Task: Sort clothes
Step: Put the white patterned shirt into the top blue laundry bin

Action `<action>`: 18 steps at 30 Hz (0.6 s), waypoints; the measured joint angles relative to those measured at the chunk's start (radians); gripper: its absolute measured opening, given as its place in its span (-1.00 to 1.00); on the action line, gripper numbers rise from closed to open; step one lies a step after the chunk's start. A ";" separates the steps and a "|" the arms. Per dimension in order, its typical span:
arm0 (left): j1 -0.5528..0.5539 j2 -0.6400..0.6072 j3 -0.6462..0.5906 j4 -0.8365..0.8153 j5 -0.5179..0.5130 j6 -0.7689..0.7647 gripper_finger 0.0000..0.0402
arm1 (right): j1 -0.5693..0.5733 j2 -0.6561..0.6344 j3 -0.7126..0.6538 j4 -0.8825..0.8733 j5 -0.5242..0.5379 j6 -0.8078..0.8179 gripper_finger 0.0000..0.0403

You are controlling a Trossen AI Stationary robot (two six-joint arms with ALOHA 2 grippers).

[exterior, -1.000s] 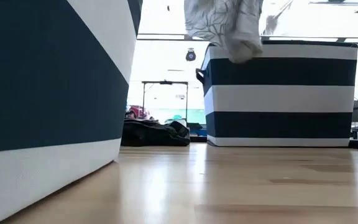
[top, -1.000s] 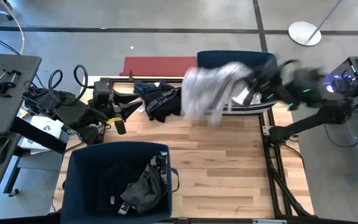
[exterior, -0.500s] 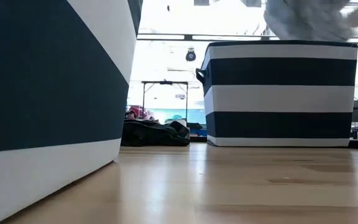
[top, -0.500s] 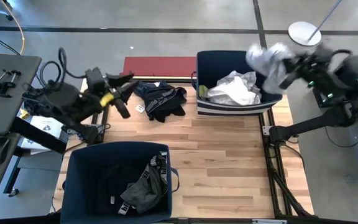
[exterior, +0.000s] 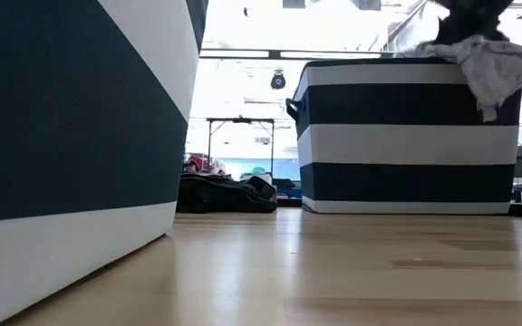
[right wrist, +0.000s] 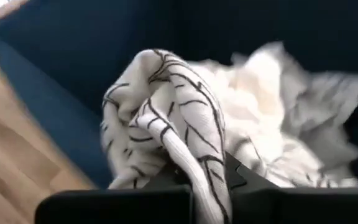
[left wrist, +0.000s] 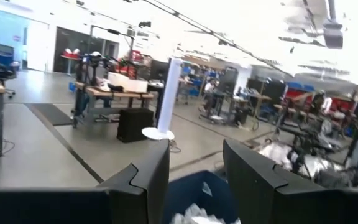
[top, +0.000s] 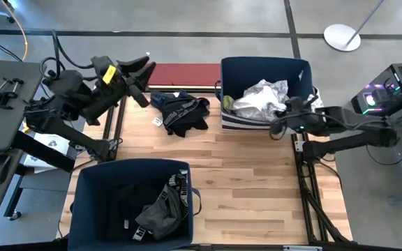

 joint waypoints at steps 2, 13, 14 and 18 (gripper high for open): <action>0.007 0.000 0.000 0.013 0.001 -0.002 -0.31 | -0.060 -0.002 -0.049 0.033 -0.097 -0.004 -0.99; 0.013 0.028 0.000 0.002 0.002 -0.090 -0.31 | -0.431 0.101 -0.048 0.071 -0.590 -0.257 -0.99; 0.013 0.033 0.000 -0.004 0.002 -0.090 -0.31 | -0.454 0.125 -0.039 0.072 -0.614 -0.277 -0.99; 0.011 0.048 0.000 -0.023 0.037 -0.139 -0.31 | -0.515 0.229 -0.014 0.067 -0.667 -0.341 -0.99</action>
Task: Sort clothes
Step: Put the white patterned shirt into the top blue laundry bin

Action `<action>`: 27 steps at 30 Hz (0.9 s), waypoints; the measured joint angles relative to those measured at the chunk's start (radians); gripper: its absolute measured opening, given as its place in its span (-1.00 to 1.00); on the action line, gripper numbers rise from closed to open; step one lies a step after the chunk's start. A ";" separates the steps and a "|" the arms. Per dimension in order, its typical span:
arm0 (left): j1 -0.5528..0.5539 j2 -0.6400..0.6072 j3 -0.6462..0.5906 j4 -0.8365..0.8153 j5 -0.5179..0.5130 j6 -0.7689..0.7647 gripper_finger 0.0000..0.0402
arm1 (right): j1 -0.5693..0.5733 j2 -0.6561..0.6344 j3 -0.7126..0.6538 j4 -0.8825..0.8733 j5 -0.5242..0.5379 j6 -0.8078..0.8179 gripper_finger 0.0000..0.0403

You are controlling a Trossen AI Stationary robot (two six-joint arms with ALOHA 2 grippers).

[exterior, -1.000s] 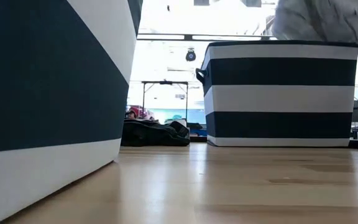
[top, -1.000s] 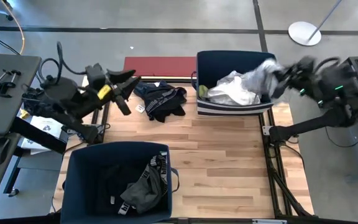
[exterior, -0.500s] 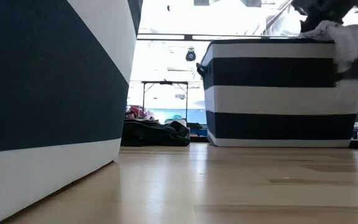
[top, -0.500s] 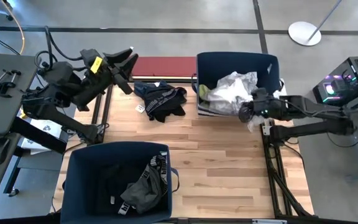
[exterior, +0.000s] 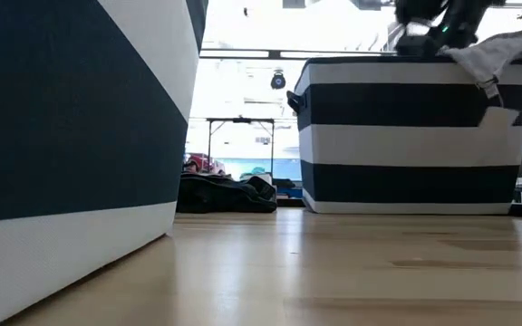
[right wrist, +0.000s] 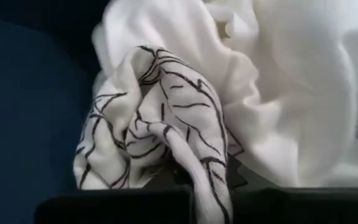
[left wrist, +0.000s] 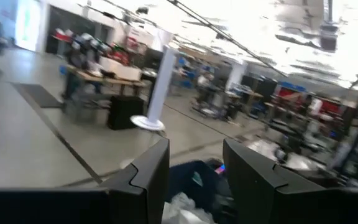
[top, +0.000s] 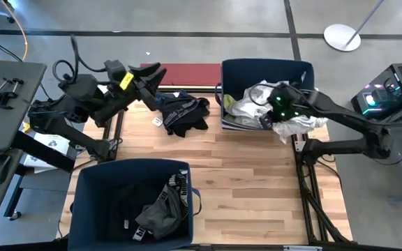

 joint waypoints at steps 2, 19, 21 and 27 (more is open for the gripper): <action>0.000 -0.001 0.000 -0.033 0.040 -0.030 -0.31 | -0.024 0.058 0.001 0.002 -0.020 -0.029 -0.98; 0.013 -0.001 0.000 -0.167 0.236 -0.004 -0.31 | -0.174 0.281 0.341 0.042 0.064 -0.045 -0.35; 0.013 -0.001 0.000 -0.181 0.237 0.022 -0.31 | -0.163 0.281 0.401 0.083 0.159 -0.071 -0.35; 0.024 -0.019 0.000 -0.312 0.278 -0.009 -0.31 | -0.141 0.282 0.446 0.085 0.167 -0.093 -0.35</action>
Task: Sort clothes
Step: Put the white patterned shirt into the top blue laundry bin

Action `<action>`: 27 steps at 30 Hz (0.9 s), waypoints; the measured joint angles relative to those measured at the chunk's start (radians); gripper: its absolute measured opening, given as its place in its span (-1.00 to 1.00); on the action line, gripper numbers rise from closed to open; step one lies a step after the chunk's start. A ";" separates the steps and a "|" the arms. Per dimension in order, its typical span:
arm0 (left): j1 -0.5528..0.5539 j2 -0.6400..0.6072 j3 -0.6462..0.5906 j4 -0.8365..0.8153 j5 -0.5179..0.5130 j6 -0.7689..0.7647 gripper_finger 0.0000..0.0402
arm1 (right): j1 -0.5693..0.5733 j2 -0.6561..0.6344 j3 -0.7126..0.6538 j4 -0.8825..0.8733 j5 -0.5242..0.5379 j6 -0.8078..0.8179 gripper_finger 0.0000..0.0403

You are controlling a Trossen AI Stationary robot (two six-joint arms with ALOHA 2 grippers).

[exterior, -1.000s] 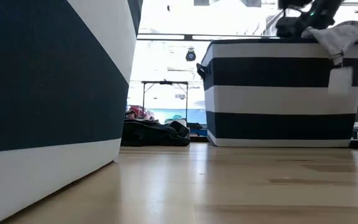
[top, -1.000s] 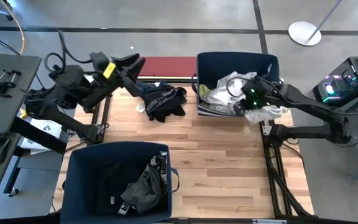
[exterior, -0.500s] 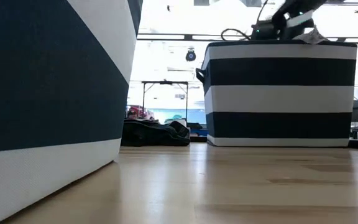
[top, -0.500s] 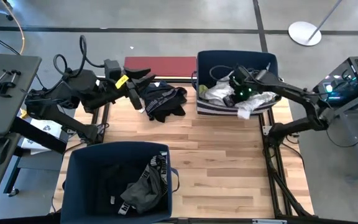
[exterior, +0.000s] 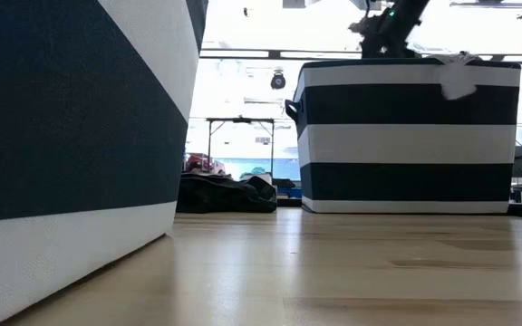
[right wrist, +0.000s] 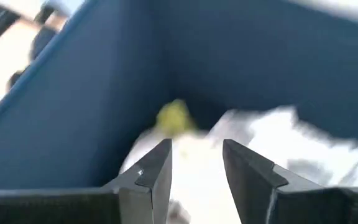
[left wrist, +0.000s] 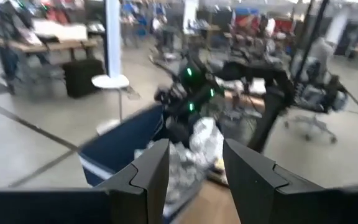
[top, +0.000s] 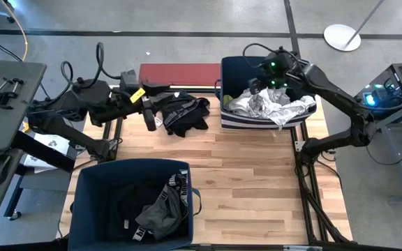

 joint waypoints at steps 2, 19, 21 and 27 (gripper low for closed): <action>0.010 -0.014 0.000 -0.053 0.053 -0.055 -0.31 | 0.002 -0.004 0.039 -0.113 -0.125 0.064 -0.35; 0.169 -0.029 0.000 -0.117 0.102 -0.104 -0.31 | -0.128 0.160 -0.188 -0.138 -0.103 -0.053 -0.52; 0.178 -0.029 0.000 -0.105 0.101 -0.114 -0.31 | -0.149 0.207 -0.240 -0.017 -0.028 -0.081 -0.55; 0.181 -0.029 0.000 -0.092 0.102 -0.151 -0.31 | -0.153 0.292 -0.294 0.215 0.030 -0.169 -0.61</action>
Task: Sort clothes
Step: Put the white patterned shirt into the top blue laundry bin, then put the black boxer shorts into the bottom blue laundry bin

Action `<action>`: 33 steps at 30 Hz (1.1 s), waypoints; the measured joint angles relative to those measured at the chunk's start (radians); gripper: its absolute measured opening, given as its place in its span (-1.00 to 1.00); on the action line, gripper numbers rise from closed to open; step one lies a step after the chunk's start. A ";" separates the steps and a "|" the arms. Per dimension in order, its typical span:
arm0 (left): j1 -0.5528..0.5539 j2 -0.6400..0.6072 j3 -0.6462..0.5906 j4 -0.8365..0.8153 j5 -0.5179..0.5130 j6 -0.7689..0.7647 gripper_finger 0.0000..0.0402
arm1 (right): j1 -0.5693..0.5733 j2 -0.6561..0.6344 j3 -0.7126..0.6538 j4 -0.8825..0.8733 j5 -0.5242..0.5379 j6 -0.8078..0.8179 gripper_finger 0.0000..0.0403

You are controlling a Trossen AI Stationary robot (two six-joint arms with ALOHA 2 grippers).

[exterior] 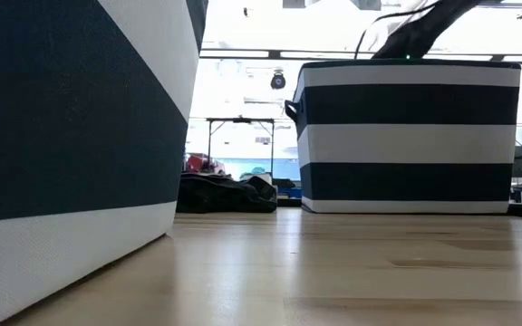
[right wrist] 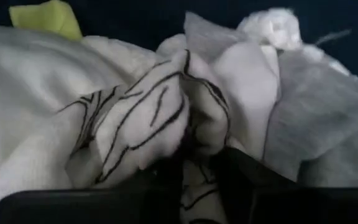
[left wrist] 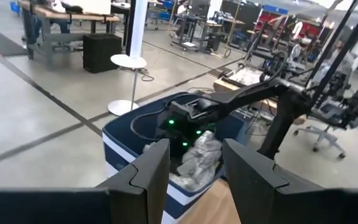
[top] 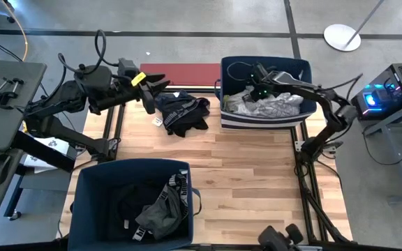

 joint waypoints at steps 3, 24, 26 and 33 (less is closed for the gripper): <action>0.000 0.002 0.000 0.000 0.000 -0.060 -0.31 | 0.000 -0.024 0.046 -0.041 -0.003 -0.041 -0.62; 0.402 0.528 0.086 -0.498 0.464 -0.352 -0.31 | 0.000 -0.465 0.441 -0.306 -0.085 -0.212 0.00; 0.429 0.580 0.086 -0.516 0.476 -0.389 -0.30 | 0.000 -0.475 0.441 -0.325 -0.122 -0.212 0.05; 0.465 0.696 0.085 -0.515 0.524 -0.391 -0.07 | 0.001 -0.482 0.441 -0.422 -0.224 -0.245 0.07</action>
